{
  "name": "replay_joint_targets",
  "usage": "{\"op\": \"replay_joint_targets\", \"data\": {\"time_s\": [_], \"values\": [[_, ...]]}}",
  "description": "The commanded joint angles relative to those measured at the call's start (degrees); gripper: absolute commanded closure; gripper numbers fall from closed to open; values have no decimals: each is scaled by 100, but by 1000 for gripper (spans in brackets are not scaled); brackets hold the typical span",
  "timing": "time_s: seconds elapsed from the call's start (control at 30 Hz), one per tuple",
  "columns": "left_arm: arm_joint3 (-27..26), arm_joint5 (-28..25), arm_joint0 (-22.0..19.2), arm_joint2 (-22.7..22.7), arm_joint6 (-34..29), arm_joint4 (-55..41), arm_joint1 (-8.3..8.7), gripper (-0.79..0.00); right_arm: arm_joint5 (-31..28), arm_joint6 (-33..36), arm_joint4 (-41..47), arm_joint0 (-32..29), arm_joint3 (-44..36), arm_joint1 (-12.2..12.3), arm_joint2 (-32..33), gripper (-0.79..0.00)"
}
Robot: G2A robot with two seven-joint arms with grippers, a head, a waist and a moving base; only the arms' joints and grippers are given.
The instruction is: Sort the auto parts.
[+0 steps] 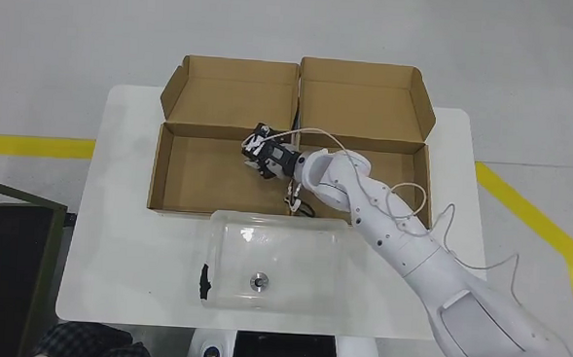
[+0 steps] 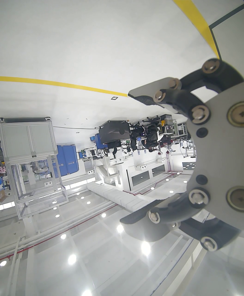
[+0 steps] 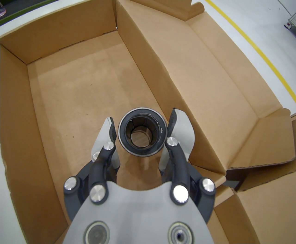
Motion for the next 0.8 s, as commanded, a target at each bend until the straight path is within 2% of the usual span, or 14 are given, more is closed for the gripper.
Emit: {"op": "replay_joint_targets", "data": {"time_s": [0.0,0.13,0.43,0.77], "values": [[0,0,0,0,0,0,0,-785,-31,9,-95,-55,-194,38,86,-496],[0,0,0,0,0,0,0,-785,-171,53,-314,-258,-754,146,295,-551],[0,0,0,0,0,0,0,-785,-807,167,-818,-1186,-2291,510,951,-551],[0,0,0,0,0,0,0,-785,-2012,386,-1240,-2517,-3943,909,1573,-570]]}}
